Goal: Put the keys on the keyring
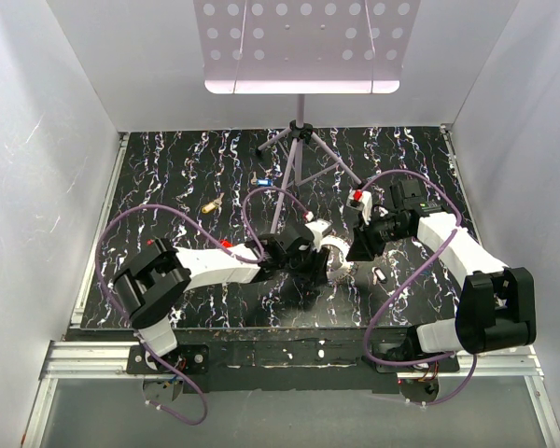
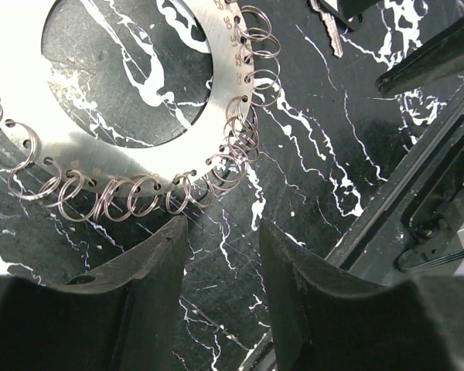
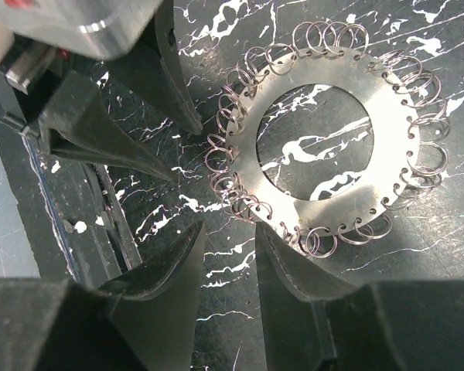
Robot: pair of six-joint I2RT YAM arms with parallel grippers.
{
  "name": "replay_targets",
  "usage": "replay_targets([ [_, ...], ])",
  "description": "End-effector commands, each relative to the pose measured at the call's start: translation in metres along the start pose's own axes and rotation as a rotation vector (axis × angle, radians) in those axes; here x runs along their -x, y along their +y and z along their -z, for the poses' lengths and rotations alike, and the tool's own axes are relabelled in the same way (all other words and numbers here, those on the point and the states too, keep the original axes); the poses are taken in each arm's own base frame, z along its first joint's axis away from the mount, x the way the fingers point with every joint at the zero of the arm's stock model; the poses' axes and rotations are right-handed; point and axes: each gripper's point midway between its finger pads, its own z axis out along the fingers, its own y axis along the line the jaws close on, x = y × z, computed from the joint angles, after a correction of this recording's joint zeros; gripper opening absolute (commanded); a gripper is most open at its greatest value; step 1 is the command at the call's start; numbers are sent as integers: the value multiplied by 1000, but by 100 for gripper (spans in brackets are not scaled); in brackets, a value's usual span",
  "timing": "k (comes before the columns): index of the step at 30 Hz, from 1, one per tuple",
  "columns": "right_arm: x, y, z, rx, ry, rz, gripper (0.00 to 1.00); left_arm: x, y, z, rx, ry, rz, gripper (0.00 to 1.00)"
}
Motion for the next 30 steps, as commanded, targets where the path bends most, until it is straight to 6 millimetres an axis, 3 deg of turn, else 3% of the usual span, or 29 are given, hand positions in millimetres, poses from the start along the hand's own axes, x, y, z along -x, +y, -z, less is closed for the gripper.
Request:
replay_targets([
  [1, 13, -4, 5, -4, -20, 24, 40, 3, 2, -4, 48, 35, -88, 40],
  [30, 13, -3, 9, 10, -33, 0, 40, 9, 13, -23, 152, 97, -190, 23],
])
